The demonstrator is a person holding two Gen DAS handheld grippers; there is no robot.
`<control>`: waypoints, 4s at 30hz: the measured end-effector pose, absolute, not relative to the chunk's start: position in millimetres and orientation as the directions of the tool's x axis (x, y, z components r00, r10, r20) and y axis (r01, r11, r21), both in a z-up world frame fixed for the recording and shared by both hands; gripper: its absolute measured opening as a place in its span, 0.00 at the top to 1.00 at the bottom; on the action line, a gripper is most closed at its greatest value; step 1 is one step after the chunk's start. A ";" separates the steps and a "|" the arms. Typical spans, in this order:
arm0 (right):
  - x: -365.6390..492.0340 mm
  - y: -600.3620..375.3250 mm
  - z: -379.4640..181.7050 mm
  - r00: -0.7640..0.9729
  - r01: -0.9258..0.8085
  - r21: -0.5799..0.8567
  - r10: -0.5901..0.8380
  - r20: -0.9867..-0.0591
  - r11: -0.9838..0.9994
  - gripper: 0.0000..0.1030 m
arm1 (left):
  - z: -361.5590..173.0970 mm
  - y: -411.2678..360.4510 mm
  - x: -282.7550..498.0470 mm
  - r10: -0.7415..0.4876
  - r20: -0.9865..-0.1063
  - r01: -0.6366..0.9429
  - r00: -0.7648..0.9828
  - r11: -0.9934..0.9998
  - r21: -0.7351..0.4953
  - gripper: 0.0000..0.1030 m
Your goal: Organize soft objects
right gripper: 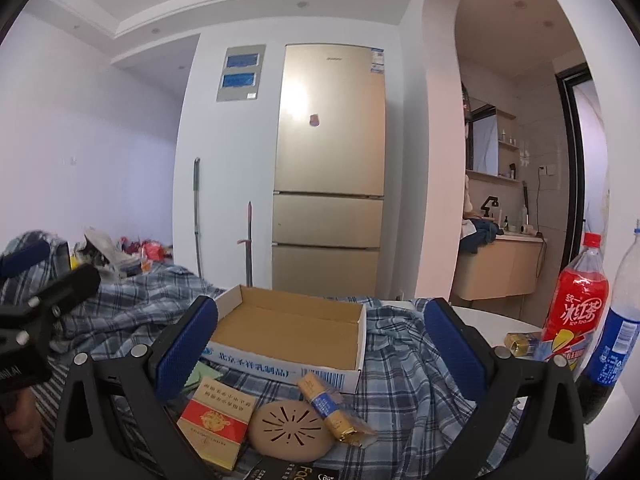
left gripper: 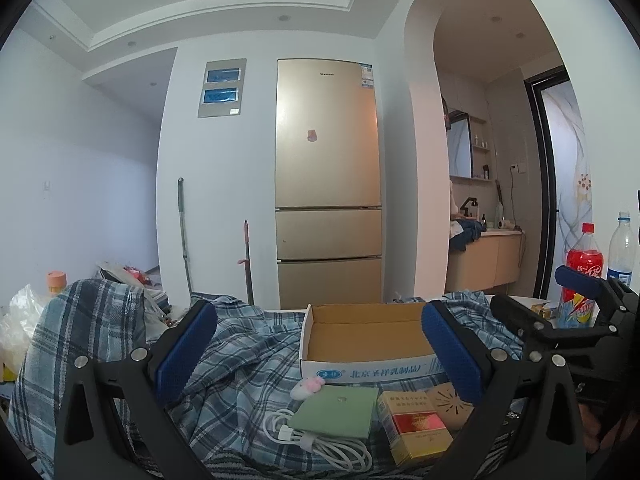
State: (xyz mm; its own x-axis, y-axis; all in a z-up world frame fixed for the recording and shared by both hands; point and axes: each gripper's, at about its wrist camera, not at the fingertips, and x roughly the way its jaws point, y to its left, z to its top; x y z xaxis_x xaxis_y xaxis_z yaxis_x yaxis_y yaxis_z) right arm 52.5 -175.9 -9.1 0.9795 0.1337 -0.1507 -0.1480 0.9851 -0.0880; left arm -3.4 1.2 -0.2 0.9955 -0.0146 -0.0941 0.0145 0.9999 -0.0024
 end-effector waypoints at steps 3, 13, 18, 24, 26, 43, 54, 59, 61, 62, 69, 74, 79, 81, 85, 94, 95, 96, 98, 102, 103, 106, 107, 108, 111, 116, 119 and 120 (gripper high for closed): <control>52.5 -172.4 -9.9 0.979 -0.150 -0.101 0.133 -0.154 0.984 0.00 | -0.6 -2.8 0.0 -0.010 -0.112 0.012 0.994 1.000 0.016 0.00; 54.7 -169.8 -10.3 0.980 -0.133 -0.099 0.116 -0.162 0.986 0.00 | 0.0 -5.1 -3.7 -0.016 -0.095 0.019 0.995 0.999 0.029 0.00; 53.8 -168.9 -10.9 0.980 -0.136 -0.106 0.118 -0.161 0.985 0.00 | -0.4 -5.4 -5.5 -0.013 -0.089 0.015 0.996 0.999 0.028 0.00; 52.0 -170.4 -10.4 0.982 -0.135 -0.106 0.118 -0.150 0.985 0.00 | 0.9 -5.3 -5.5 -0.008 -0.097 0.011 0.995 1.000 0.026 0.00; 51.4 -171.5 -9.9 0.982 -0.132 -0.099 0.116 -0.149 0.986 0.00 | 1.6 -3.9 -4.1 -0.011 -0.106 0.013 0.994 1.000 0.020 0.00; 42.6 -188.6 40.4 0.969 -0.153 -0.069 0.135 -0.206 0.986 0.00 | 48.6 -7.3 1.4 -0.062 -0.271 0.077 0.961 0.996 0.046 0.00; 58.3 -219.3 52.9 0.941 -0.148 0.002 0.142 -0.306 0.989 0.00 | 36.2 -13.6 7.7 -0.082 -0.446 0.091 0.891 0.996 -0.002 0.00; 70.7 -220.6 23.2 0.869 -0.118 0.014 0.111 -0.482 0.993 0.00 | 6.3 -18.4 11.3 -0.111 -0.506 0.120 0.855 0.993 -0.015 0.04; 77.5 -218.8 11.4 0.825 -0.132 0.036 0.130 -0.550 0.991 0.00 | -4.1 -20.2 20.2 -0.109 -0.555 0.136 0.825 0.991 0.007 0.11; 79.9 -218.3 6.8 0.807 -0.138 0.054 0.144 -0.573 0.989 0.00 | -8.1 -19.9 24.5 -0.109 -0.577 0.141 0.810 0.990 0.012 0.12; 78.9 -211.7 -11.4 0.690 -0.175 0.171 0.245 -0.681 0.970 0.03 | -27.3 -13.3 25.8 -0.125 -0.617 0.140 0.777 0.990 -0.024 0.24; 81.4 -200.8 -27.9 0.670 -0.153 0.146 0.211 -0.712 0.977 0.04 | -41.5 -10.2 32.4 -0.137 -0.646 0.139 0.751 0.989 -0.049 0.26; 89.8 -193.2 -44.7 0.634 -0.150 0.137 0.201 -0.747 0.979 0.05 | -55.9 -1.2 47.3 -0.182 -0.703 0.139 0.687 0.983 -0.119 0.28; 91.7 -190.1 -52.5 0.628 -0.148 0.120 0.187 -0.756 0.982 0.05 | -60.7 -1.5 50.1 -0.180 -0.720 0.136 0.670 0.983 -0.120 0.36; 94.8 -184.6 -65.2 0.598 -0.164 0.109 0.186 -0.779 0.980 0.11 | -69.3 -8.3 56.3 -0.182 -0.754 0.156 0.631 0.982 -0.106 0.53; 94.5 -175.5 -73.3 0.580 -0.174 0.066 0.156 -0.800 0.983 0.12 | -69.7 -8.8 55.5 -0.183 -0.759 0.156 0.625 0.982 -0.108 0.91; 93.5 -175.0 -72.5 0.584 -0.174 0.060 0.152 -0.798 0.983 0.12 | -71.0 -9.7 56.7 -0.183 -0.766 0.159 0.617 0.981 -0.107 0.92; 92.2 -173.4 -71.7 0.590 -0.177 0.048 0.145 -0.794 0.983 0.12 | -70.8 -9.8 56.2 -0.190 -0.764 0.163 0.617 0.980 -0.112 0.94; 93.1 -169.4 -72.6 0.587 -0.186 0.026 0.132 -0.799 0.982 0.12 | -69.8 -9.1 54.5 -0.192 -0.755 0.165 0.628 0.980 -0.111 0.94; 98.8 -168.5 -80.4 0.549 -0.177 0.014 0.110 -0.828 0.984 0.23 | -66.3 -9.6 50.6 -0.201 -0.739 0.177 0.643 0.978 -0.112 0.95; 99.6 -169.7 -81.7 0.543 -0.172 0.019 0.111 -0.832 0.985 0.27 | -64.9 -9.6 49.2 -0.201 -0.734 0.178 0.649 0.978 -0.110 0.95; 97.8 -174.3 -83.0 0.524 -0.153 0.057 0.130 -0.842 0.987 0.38 | -59.7 -10.1 44.8 -0.218 -0.721 0.199 0.657 0.974 -0.113 0.95; 96.1 -175.7 -82.5 0.522 -0.151 0.071 0.141 -0.841 0.986 0.38 | -57.2 -9.5 42.9 -0.215 -0.714 0.195 0.667 0.975 -0.111 0.95; 93.8 -176.1 -81.6 0.521 -0.159 0.081 0.153 -0.840 0.984 0.38 | -54.1 -8.7 40.9 -0.207 -0.705 0.188 0.679 0.976 -0.106 0.95; 89.4 -180.0 -75.9 0.526 -0.167 0.081 0.158 -0.836 0.983 0.39 | -45.6 -8.9 35.9 -0.207 -0.687 0.186 0.697 0.977 -0.106 0.94; 80.7 -188.0 -52.0 0.591 -0.185 0.036 0.140 -0.794 0.982 0.39 | -40.1 -19.4 31.9 -0.165 -0.711 0.188 0.684 0.981 -0.046 0.86; 78.4 -192.6 -31.8 0.673 -0.185 -0.039 0.098 -0.734 0.982 0.39 | -38.2 -28.4 29.0 -0.119 -0.703 0.174 0.702 0.985 0.007 0.33; 78.8 -195.7 -25.4 0.696 -0.175 -0.051 0.086 -0.713 0.983 0.39 | -35.9 -30.9 27.3 -0.114 -0.690 0.170 0.715 0.985 0.013 0.21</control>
